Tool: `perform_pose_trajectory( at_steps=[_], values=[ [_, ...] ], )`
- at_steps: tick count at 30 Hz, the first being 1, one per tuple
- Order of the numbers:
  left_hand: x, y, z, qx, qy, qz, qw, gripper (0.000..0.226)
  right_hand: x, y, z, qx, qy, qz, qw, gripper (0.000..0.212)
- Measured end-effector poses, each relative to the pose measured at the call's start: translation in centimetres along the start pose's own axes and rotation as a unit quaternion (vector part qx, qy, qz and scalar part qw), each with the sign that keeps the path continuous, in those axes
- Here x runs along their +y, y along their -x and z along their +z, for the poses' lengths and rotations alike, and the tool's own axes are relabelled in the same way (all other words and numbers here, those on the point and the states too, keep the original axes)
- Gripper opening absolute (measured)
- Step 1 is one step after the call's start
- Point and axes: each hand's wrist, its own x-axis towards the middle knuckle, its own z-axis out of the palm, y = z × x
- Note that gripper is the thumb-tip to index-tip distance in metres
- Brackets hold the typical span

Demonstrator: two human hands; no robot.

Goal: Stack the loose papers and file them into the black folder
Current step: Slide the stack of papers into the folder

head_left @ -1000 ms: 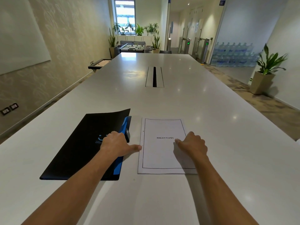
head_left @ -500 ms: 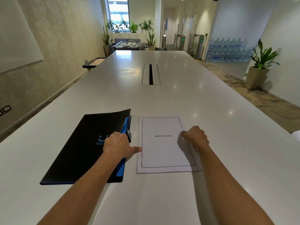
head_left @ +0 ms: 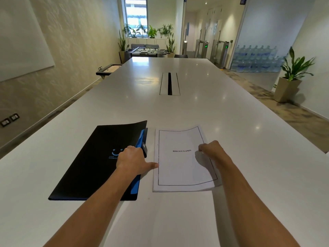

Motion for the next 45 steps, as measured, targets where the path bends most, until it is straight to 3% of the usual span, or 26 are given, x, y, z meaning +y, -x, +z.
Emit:
perform_pose_trajectory(
  at_steps=[2,5,7,13,16,19,24,32,45],
  values=[
    [0.0,0.1,-0.1,-0.005,0.004,-0.004,1.0,0.085,0.3,-0.1,-0.2,-0.021,-0.017,-0.002,1.0,0.058],
    [-0.1,0.3,-0.3,-0.009,0.004,-0.006,1.0,0.084,0.6,0.2,-0.8,-0.061,-0.045,-0.013,0.997,0.017],
    [-0.2,0.4,-0.2,-0.012,0.007,-0.001,1.0,0.083,0.8,0.4,-1.3,-0.087,-0.101,-0.003,0.991,0.01],
    [-1.1,0.5,-0.8,-0.041,0.038,0.019,0.998,0.07,0.9,1.3,-1.4,-0.098,-0.138,-0.046,0.985,0.038],
    [-2.0,0.4,-1.5,-0.052,0.079,0.027,0.995,0.052,-0.1,1.7,-1.7,-0.094,-0.166,-0.065,0.979,0.038],
    [-2.6,0.5,-2.4,-0.022,0.098,0.025,0.995,0.022,-1.4,1.8,-2.1,-0.08,-0.172,-0.091,0.978,0.039],
    [-3.6,0.3,-3.8,0.013,0.136,0.016,0.991,0.008,-3.3,2.1,-1.8,-0.07,-0.212,-0.114,0.968,0.054],
    [-4.3,0.1,-5.2,0.026,0.181,0.008,0.983,0.016,-6.1,5.0,0.8,-0.129,-0.175,-0.118,0.969,0.034],
    [-2.9,0.9,-5.1,0.014,0.175,0.015,0.984,0.008,-7.3,6.5,5.7,-0.151,-0.14,-0.148,0.967,0.034]
  ],
)
